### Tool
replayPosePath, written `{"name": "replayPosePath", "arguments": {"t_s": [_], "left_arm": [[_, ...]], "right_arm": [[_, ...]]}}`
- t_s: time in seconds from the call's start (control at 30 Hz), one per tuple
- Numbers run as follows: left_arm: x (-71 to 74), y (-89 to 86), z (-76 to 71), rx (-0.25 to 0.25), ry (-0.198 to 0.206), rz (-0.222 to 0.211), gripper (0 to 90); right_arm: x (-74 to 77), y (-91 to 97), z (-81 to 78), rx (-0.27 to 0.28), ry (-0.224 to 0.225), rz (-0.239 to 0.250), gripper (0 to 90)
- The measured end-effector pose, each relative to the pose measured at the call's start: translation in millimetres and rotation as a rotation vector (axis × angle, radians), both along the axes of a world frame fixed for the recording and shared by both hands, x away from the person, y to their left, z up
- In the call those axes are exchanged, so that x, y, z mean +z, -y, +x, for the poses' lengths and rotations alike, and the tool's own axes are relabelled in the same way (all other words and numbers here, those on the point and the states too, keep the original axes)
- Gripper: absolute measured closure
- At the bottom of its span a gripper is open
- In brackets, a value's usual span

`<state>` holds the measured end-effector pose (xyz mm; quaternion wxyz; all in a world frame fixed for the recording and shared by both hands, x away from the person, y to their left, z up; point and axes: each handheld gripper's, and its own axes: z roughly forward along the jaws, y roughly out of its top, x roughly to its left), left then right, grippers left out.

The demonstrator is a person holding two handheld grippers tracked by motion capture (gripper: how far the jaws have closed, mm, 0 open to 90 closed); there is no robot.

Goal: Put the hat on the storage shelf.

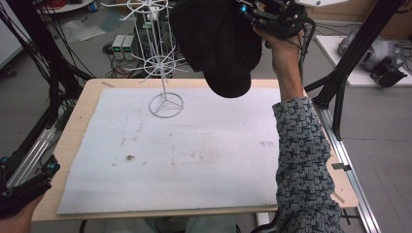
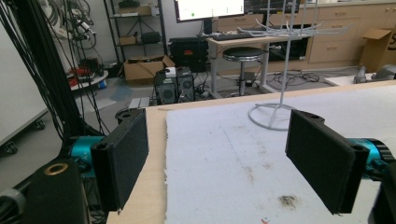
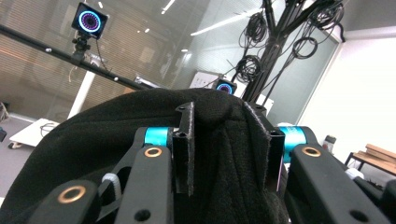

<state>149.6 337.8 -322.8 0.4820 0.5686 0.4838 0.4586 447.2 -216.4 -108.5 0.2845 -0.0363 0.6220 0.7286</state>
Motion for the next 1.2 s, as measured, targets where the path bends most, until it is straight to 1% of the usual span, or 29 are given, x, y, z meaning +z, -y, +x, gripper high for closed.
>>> {"name": "replayPosePath", "arguments": {"t_s": [0.07,0.2,0.3,0.47,0.5,0.53,0.63,0.83,0.9,0.93,1.0,1.07,1.1,1.13,1.2], "left_arm": [[0.1,0.2,-0.1,-0.001,0.000,0.001,21.6],[-0.1,0.1,0.0,-0.001,0.000,0.001,21.6],[-0.2,-0.5,-0.1,0.000,0.004,-0.005,21.7],[0.0,-1.9,-1.3,0.000,0.002,-0.004,21.6],[0.0,-2.0,-1.3,0.002,0.005,-0.006,21.7],[0.1,-2.2,-1.5,0.001,0.005,-0.006,21.6],[0.0,-2.6,-2.0,0.002,0.004,-0.005,21.6],[-0.5,-4.3,-2.8,0.004,0.003,-0.003,21.6],[-0.8,-5.1,-2.9,0.006,0.002,-0.006,21.6],[-1.0,-5.3,-2.9,0.006,0.002,-0.008,21.6],[-1.0,-5.8,-3.0,0.006,0.002,-0.007,21.6],[-1.0,-5.7,-2.9,0.005,0.002,-0.007,21.7],[-1.1,-5.5,-2.8,0.005,0.002,-0.008,21.7],[-1.1,-5.3,-2.6,0.004,0.003,-0.009,21.6],[-1.1,-5.2,-2.5,0.003,0.003,-0.009,21.7]], "right_arm": [[3.0,0.7,-0.5,-0.002,0.001,0.016,66.1],[5.5,0.7,0.0,0.004,0.002,0.029,66.1],[7.5,-0.6,1.3,0.001,-0.005,0.038,66.0],[9.9,-5.7,5.0,0.006,-0.011,0.049,66.0],[10.2,-7.7,5.8,0.008,-0.018,0.050,66.0],[10.3,-9.7,7.2,0.010,-0.013,0.058,66.0],[9.3,-15.5,11.3,0.014,-0.029,0.061,66.0],[3.8,-32.4,22.3,0.003,-0.057,0.045,65.8],[-0.4,-40.2,27.1,-0.010,-0.071,0.028,65.7],[-0.4,-40.2,27.1,-0.010,-0.071,0.028,65.7],[-4.2,-44.5,30.9,-0.014,-0.083,0.018,65.6],[-9.4,-48.3,35.0,-0.011,-0.101,0.022,65.6],[-12.1,-50.0,36.9,-0.006,-0.114,0.020,65.4],[-18.0,-53.6,39.9,-0.010,-0.130,0.013,65.2],[-20.3,-55.1,41.0,-0.012,-0.134,0.007,65.1]]}}
